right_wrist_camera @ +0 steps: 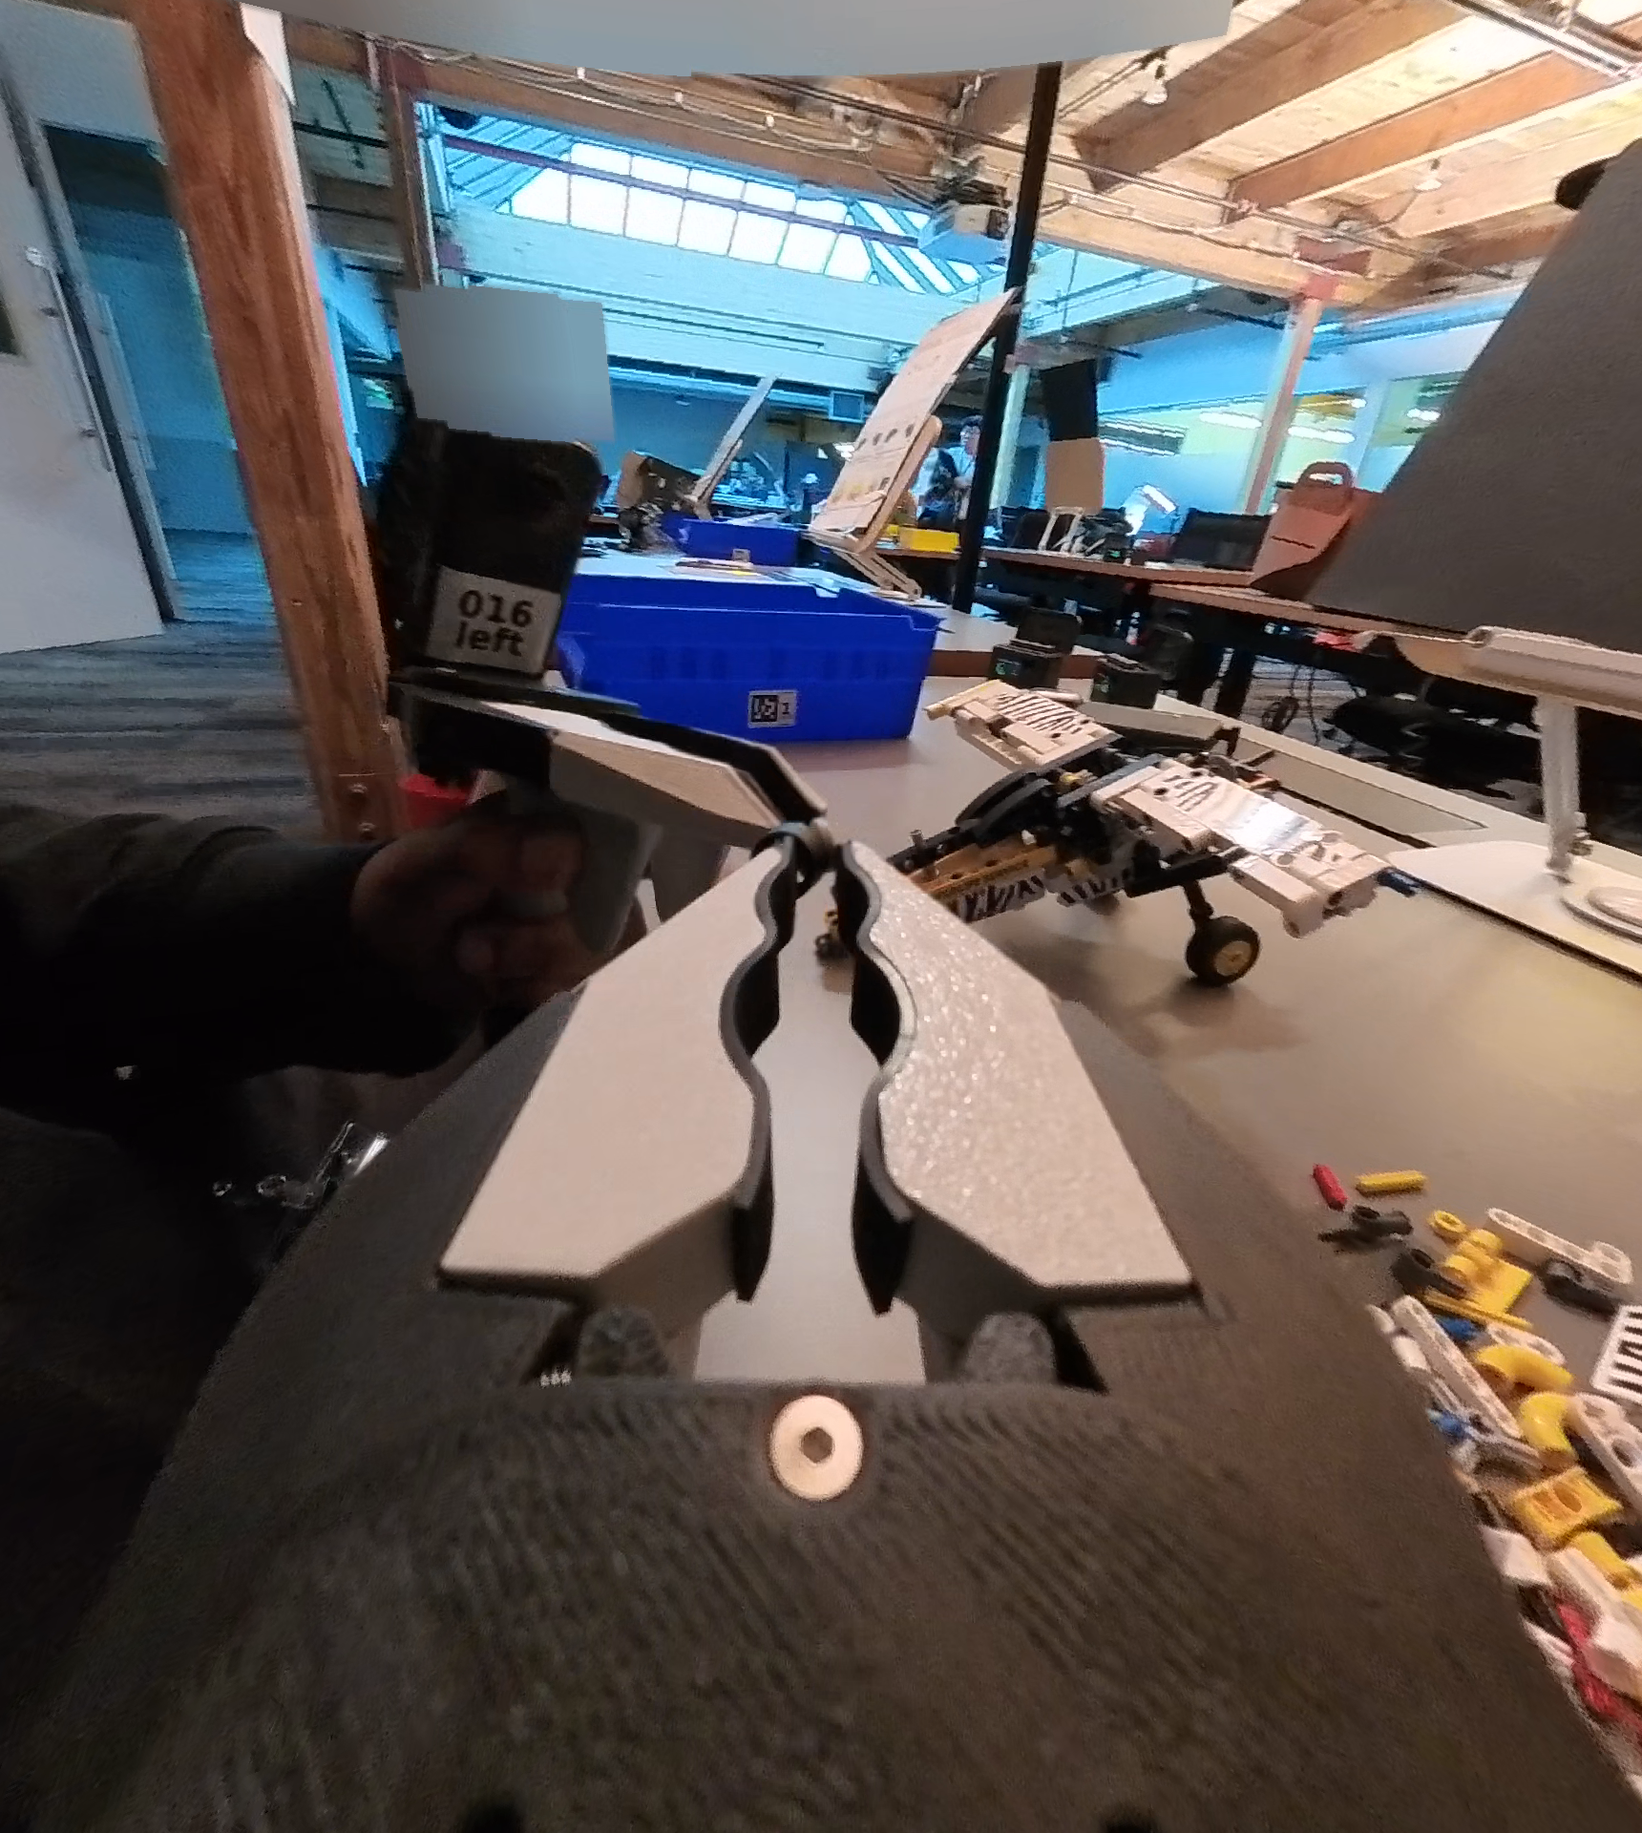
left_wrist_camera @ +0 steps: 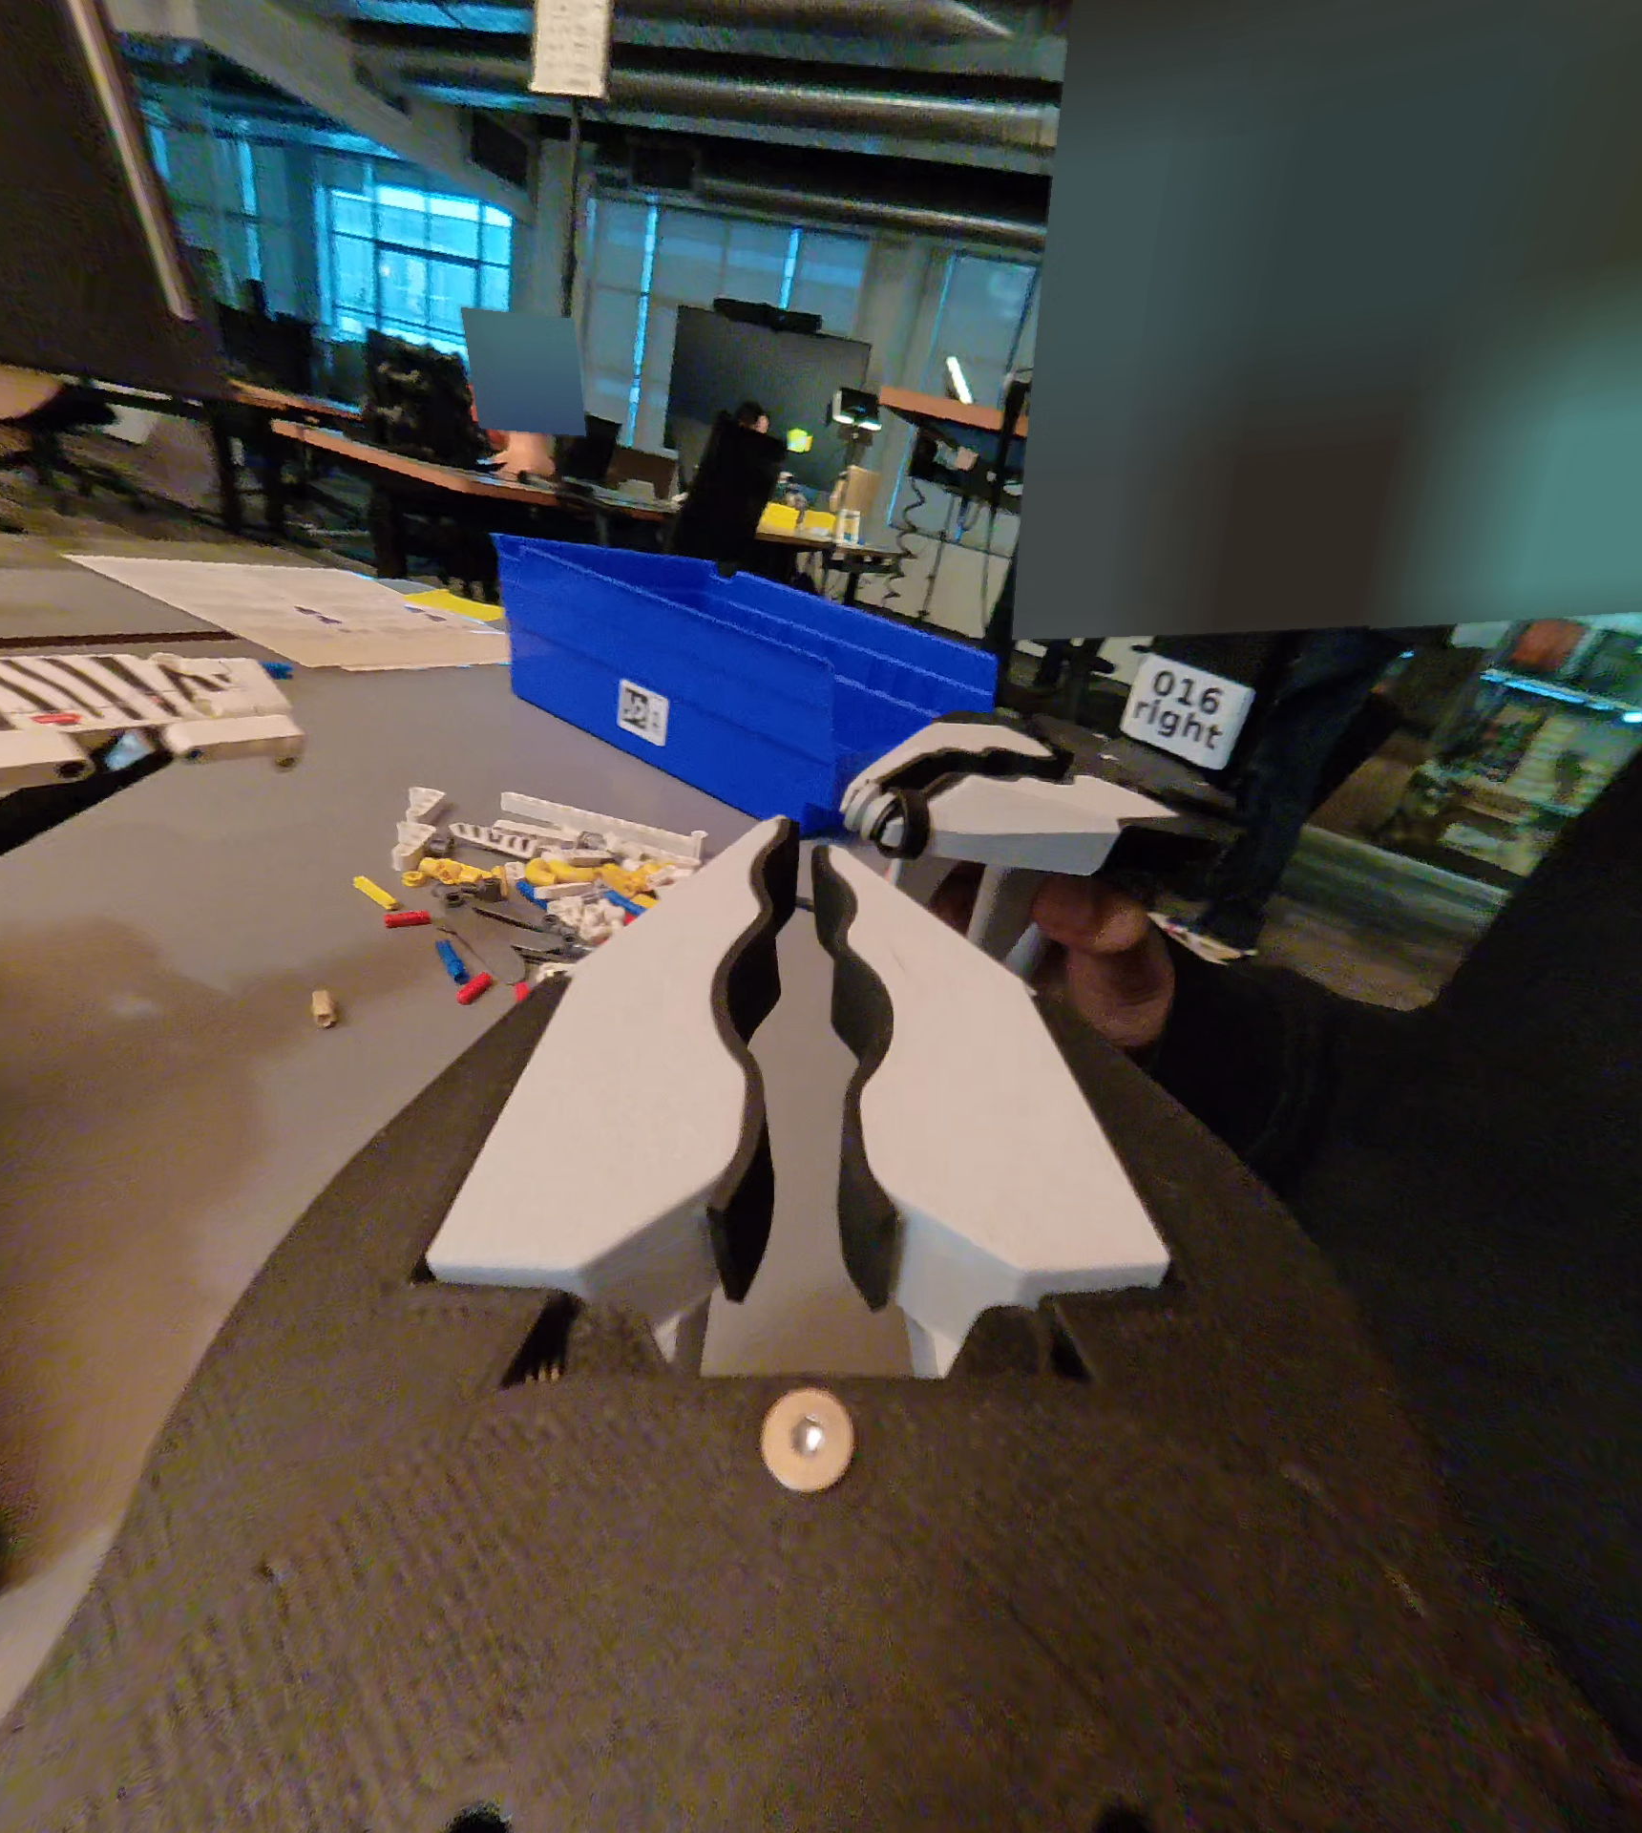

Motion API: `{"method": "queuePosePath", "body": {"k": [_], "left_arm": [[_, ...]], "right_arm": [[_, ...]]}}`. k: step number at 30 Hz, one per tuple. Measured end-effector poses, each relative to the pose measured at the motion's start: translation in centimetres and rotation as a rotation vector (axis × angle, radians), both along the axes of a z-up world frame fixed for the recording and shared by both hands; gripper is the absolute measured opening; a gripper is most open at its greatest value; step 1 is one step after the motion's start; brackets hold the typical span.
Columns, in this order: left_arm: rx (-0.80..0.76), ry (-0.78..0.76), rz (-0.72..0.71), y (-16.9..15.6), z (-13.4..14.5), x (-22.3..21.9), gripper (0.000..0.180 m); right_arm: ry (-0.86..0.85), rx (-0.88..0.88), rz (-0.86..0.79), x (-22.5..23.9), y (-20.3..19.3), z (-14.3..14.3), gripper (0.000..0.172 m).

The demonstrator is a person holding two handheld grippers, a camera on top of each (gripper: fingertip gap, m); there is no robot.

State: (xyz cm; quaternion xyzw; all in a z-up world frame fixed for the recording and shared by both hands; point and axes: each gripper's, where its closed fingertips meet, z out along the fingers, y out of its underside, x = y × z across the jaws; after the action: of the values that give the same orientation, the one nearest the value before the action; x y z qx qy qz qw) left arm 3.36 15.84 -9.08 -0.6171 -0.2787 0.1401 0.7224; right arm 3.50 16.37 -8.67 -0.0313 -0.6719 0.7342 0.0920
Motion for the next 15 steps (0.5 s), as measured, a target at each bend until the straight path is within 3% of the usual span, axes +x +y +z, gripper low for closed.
{"method": "queuePosePath", "body": {"k": [4, 10, 15], "left_arm": [[0.037, -0.033, -0.158, 1.2, -0.1, 1.5, 0.004], [0.112, -0.121, -0.238, 1.6, -0.4, 1.6, 0.009], [0.187, -0.165, -0.204, 0.7, -0.2, 0.7, 0.009]], "right_arm": [[0.010, 0.008, 0.047, 0.6, -0.1, -0.1, 0.005], [0.014, -0.002, 0.053, 0.7, 0.0, 0.0, 0.005], [-0.029, 0.045, -0.179, -3.3, 1.5, -0.5, 0.005]]}}
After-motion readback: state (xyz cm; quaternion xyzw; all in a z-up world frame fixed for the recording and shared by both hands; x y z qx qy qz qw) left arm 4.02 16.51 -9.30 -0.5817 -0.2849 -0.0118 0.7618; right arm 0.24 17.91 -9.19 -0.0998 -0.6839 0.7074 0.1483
